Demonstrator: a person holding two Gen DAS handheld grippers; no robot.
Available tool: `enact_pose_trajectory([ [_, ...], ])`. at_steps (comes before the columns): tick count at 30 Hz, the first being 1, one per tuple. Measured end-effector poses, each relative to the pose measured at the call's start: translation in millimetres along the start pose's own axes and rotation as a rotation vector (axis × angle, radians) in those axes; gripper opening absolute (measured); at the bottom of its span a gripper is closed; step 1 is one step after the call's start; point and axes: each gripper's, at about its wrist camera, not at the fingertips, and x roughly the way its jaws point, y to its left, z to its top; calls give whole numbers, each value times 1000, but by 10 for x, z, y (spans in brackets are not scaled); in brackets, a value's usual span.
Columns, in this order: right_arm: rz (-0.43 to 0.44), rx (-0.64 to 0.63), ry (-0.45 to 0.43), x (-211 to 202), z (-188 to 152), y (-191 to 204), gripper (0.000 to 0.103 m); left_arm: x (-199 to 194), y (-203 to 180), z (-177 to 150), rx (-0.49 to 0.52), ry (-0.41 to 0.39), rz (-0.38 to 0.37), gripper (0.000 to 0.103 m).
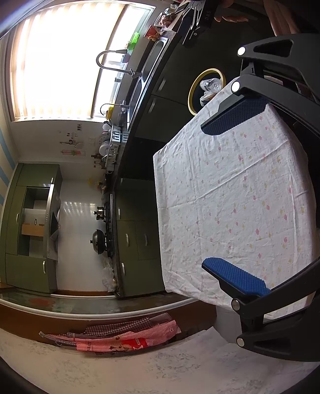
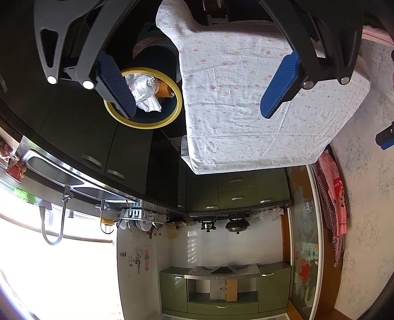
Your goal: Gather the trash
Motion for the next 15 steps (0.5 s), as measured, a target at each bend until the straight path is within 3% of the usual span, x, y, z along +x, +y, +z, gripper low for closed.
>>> enact_pose_trajectory([
  [15,4,3,6,35,-24,30,96,18,-5,-23,5,3,1,98],
])
